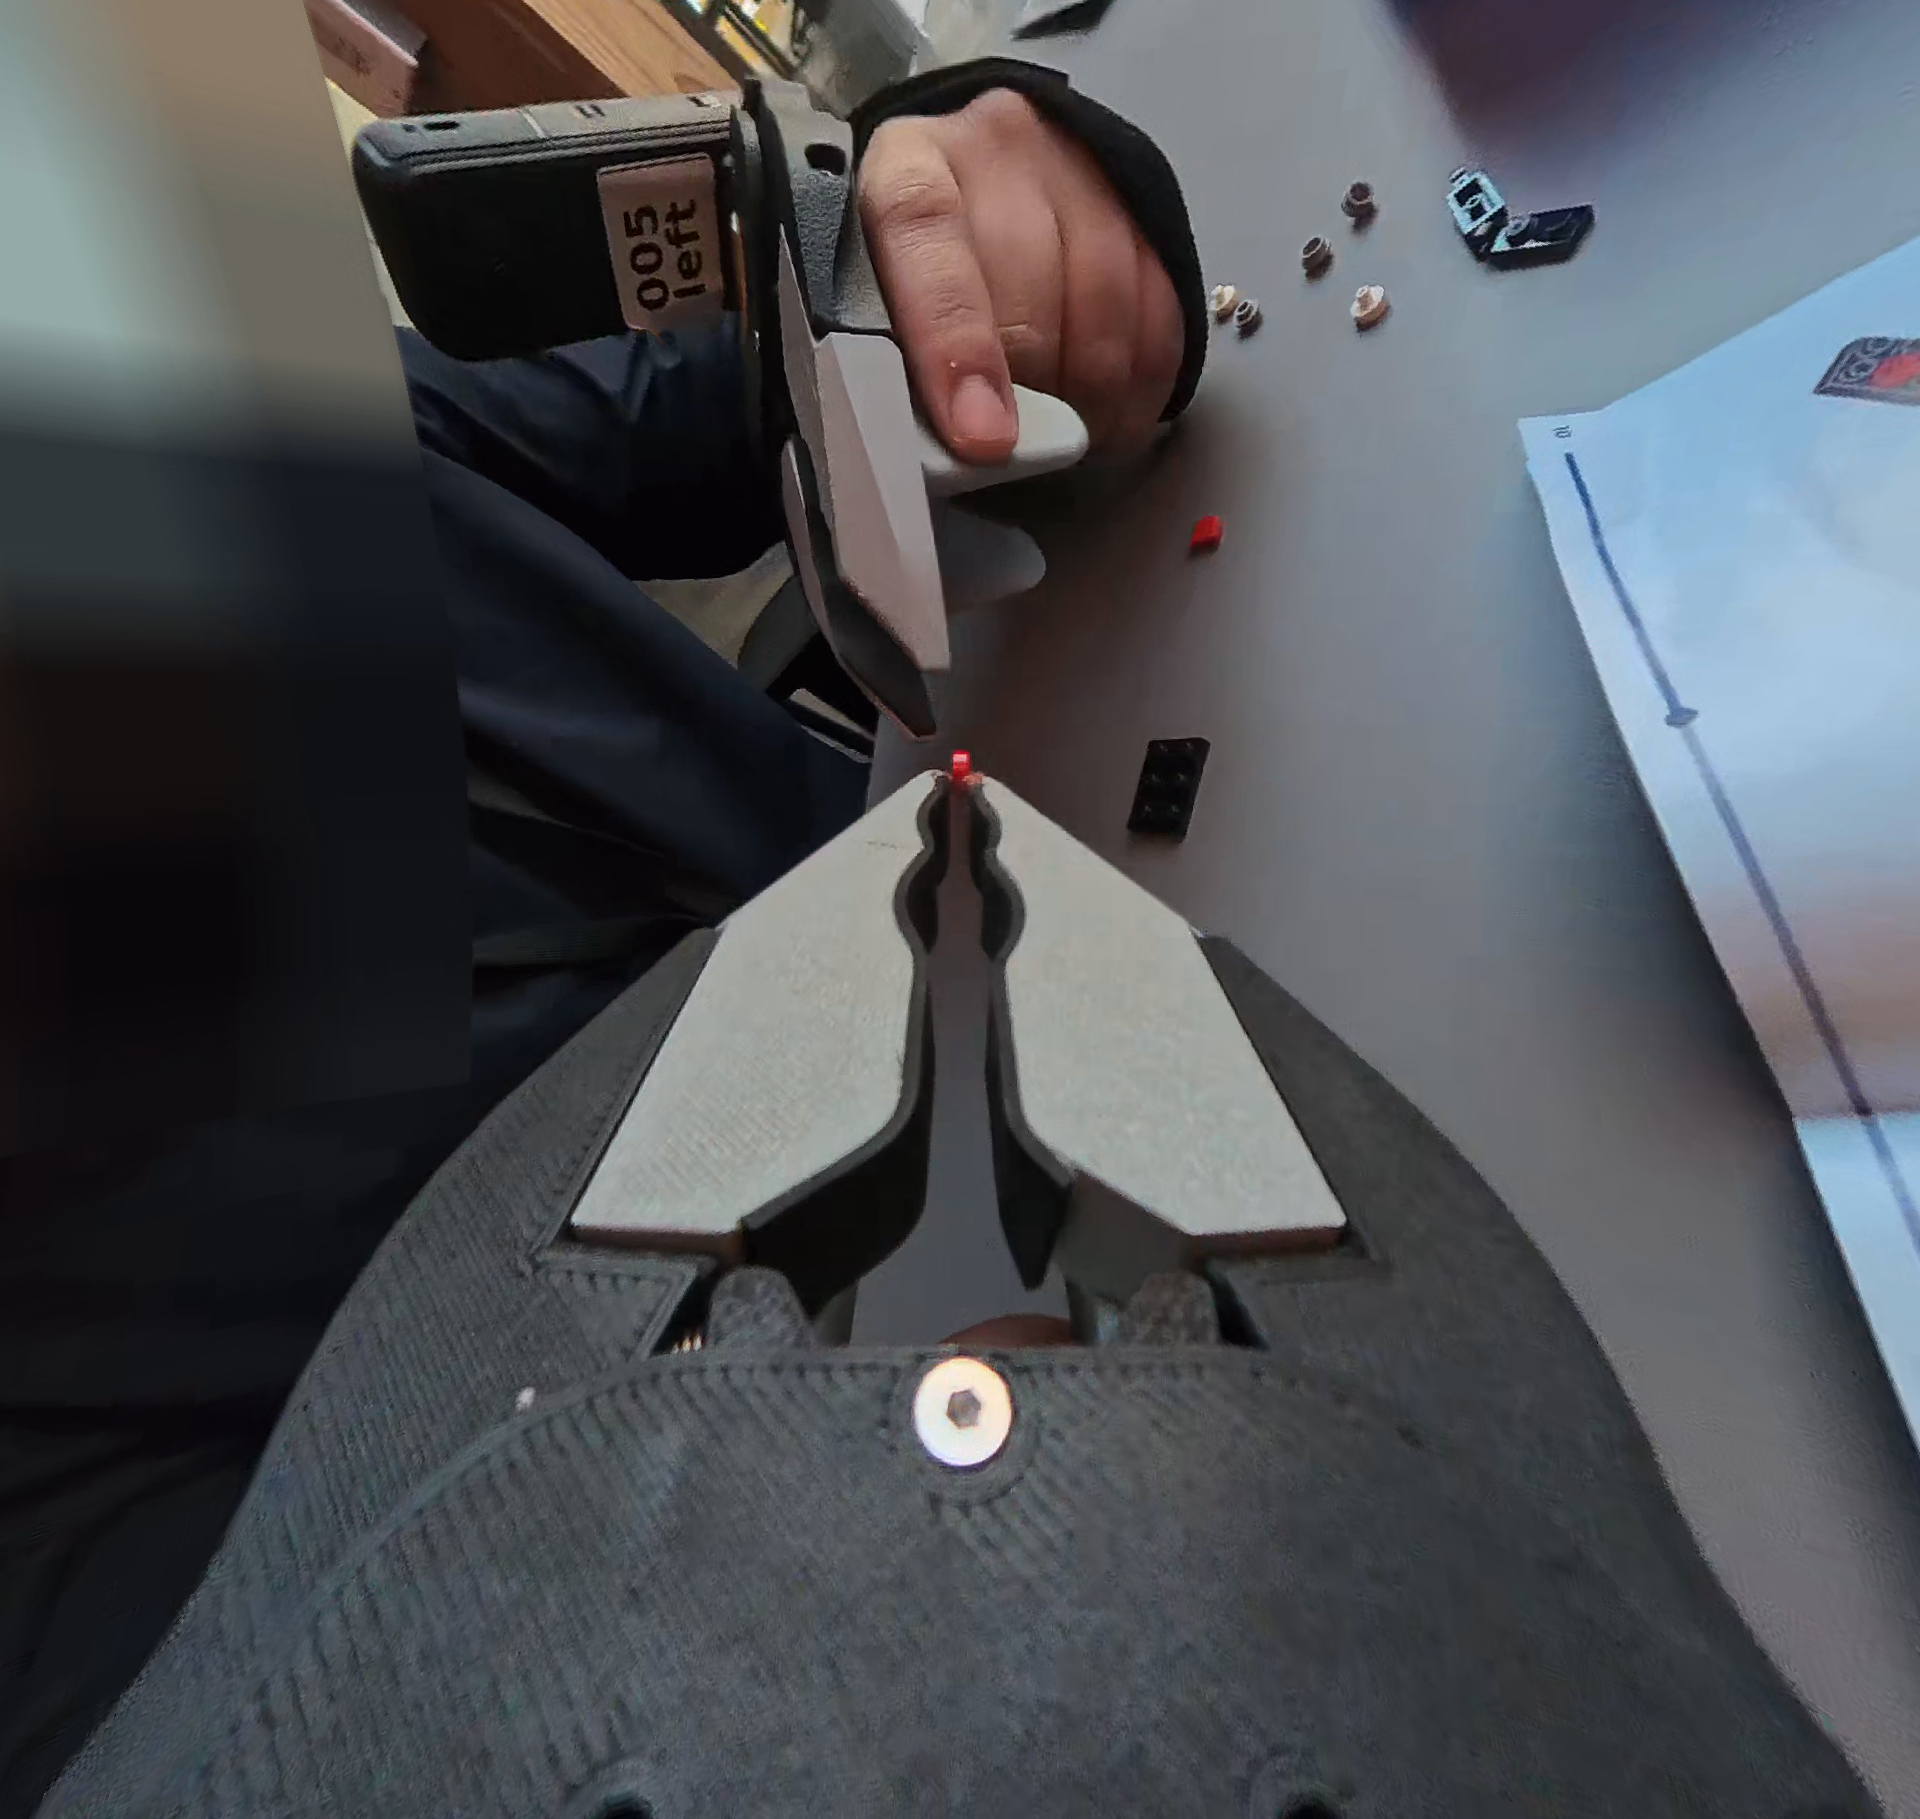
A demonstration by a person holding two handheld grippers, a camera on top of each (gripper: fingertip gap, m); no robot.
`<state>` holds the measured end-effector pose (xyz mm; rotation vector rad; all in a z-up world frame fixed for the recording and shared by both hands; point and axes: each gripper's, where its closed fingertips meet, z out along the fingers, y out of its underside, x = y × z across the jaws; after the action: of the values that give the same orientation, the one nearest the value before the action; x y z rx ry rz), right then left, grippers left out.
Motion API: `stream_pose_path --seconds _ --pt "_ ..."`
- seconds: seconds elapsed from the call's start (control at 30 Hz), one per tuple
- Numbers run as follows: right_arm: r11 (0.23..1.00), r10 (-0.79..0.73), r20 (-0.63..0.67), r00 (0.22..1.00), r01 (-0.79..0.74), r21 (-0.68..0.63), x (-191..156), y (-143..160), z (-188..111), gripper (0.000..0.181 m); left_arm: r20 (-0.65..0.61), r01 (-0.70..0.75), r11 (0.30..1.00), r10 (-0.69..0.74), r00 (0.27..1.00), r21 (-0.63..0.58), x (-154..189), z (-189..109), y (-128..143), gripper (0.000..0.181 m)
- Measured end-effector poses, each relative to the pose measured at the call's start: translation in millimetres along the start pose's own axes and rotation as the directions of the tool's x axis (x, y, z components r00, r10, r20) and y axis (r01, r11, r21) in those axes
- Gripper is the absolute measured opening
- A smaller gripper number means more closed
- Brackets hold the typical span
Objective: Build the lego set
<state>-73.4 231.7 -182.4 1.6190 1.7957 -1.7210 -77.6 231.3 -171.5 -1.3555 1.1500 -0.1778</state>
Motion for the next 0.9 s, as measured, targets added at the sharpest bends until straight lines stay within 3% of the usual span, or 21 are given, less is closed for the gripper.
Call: stream_pose_path --seconds 0.03,0.2,0.63,0.8,0.9 --pt "1.0 0.013 0.026 1.0 -0.013 -0.001 -2.4 0.5 1.1 0.0 -0.001 -0.013 1.0 0.013 1.0 0.008 0.8 -0.5 -2.0 0.012" --pt "0.999 0.05 0.125 0.991 -0.049 -0.009 -12.0 2.6 5.5 0.0 -0.047 -0.051 0.999 0.05 0.998 -0.015 13.4 2.9 0.7 0.014" --pt "0.995 0.097 0.182 0.978 -0.091 -0.038 -11.6 6.5 14.5 0.0 -0.085 -0.036 0.999 0.034 0.996 -0.02 21.4 4.7 0.7 0.006" --pt "0.994 0.106 0.157 0.982 -0.106 -0.009 -5.1 2.0 11.5 0.0 -0.051 -0.041 0.998 0.038 0.998 -0.056 14.7 6.9 5.9 0.006" --pt "0.993 0.102 0.092 0.99 -0.107 0.051 6.5 -7.8 5.2 0.0 0.033 -0.027 0.993 0.031 0.999 -0.114 1.4 11.2 13.7 0.006"
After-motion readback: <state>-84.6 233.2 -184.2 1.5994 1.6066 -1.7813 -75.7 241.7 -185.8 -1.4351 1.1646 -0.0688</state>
